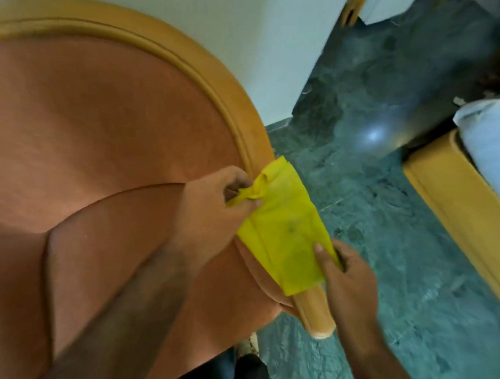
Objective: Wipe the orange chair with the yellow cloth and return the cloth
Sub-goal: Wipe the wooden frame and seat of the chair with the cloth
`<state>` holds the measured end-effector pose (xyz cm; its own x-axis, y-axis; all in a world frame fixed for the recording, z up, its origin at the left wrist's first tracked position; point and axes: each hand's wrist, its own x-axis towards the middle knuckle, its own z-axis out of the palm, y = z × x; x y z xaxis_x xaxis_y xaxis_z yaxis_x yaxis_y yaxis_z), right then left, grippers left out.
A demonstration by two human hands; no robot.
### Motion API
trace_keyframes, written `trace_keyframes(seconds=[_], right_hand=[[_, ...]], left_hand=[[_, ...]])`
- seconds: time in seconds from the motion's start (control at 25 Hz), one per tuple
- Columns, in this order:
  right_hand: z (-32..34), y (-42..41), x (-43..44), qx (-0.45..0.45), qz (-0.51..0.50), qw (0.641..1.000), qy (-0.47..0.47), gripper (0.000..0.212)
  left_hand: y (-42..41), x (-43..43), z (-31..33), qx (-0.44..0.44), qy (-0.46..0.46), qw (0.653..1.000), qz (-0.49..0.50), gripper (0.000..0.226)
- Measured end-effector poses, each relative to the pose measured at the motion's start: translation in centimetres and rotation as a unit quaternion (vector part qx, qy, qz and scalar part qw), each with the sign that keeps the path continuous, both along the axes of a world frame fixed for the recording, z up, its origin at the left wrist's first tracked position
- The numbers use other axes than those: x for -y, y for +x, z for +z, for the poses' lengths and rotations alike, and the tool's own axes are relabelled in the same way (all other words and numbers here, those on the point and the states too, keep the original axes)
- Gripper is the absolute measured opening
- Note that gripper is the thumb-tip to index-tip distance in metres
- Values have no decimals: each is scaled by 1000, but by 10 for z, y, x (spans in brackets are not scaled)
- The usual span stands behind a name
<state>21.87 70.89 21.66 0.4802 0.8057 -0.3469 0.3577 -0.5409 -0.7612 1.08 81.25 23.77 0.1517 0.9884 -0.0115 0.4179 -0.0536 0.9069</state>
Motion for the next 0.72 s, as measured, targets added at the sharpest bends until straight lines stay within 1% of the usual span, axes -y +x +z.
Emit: trace_keyframes(seconds=[0.08, 0.2, 0.28, 0.36, 0.4, 0.48, 0.52, 0.6, 0.68, 0.72], right_hand=[[-21, 31, 10, 52, -10, 999, -13, 12], [-54, 45, 12, 53, -2, 998, -27, 21], [-70, 46, 6, 75, 39, 996, -32, 29], [-79, 39, 3, 143, 103, 984, -23, 51], [-81, 33, 1, 182, 128, 975, -7, 62], [-85, 16, -9, 239, 173, 955, 30, 74], [-90, 5, -15, 257, 197, 945, 34, 77], [-102, -15, -27, 286, 221, 932, 23, 80], [-110, -31, -47, 307, 204, 929, 17, 80], [-111, -38, -62, 308, 193, 931, 27, 80]], left_hand=[[40, -7, -25, -71, 17, 997, -29, 20], [53, -20, -55, -174, 21, 983, -47, 23], [51, -29, -66, -258, 34, 962, -79, 25], [44, -38, -70, -344, 112, 926, -107, 33], [41, -47, -71, -371, 167, 907, -112, 42], [34, -77, -68, -400, 266, 868, -122, 65], [29, -96, -66, -425, 285, 848, -135, 73], [19, -130, -62, -487, 287, 805, -177, 81], [11, -148, -63, -526, 293, 768, -217, 83], [8, -152, -65, -533, 301, 757, -226, 82]])
